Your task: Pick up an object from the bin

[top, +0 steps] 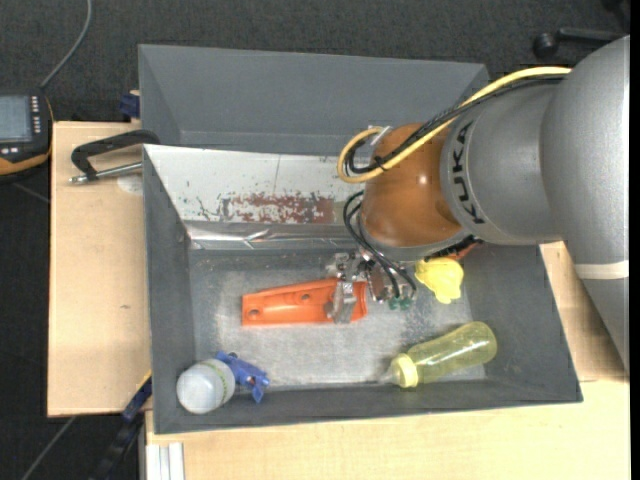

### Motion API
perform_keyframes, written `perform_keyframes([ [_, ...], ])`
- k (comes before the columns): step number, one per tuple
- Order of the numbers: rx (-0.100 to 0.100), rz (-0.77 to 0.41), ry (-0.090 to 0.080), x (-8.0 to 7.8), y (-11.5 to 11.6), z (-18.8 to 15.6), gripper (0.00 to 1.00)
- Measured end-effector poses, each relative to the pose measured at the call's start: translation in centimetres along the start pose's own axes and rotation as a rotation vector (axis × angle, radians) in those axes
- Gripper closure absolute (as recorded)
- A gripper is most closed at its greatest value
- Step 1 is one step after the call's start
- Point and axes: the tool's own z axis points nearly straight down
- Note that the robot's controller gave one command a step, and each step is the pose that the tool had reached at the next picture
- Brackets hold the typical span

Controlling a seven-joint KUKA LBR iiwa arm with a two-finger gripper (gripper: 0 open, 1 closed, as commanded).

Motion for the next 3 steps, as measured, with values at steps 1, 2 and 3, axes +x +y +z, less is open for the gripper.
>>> perform_keyframes([
  [1,-0.001,-0.015,-0.002,-0.9,-0.2,0.0,1.0],
  [2,-0.001,-0.05,-0.007,-3.9,1.0,-0.2,1.0],
  [3,-0.003,-0.028,-0.008,-3.9,0.7,-2.0,1.0],
])
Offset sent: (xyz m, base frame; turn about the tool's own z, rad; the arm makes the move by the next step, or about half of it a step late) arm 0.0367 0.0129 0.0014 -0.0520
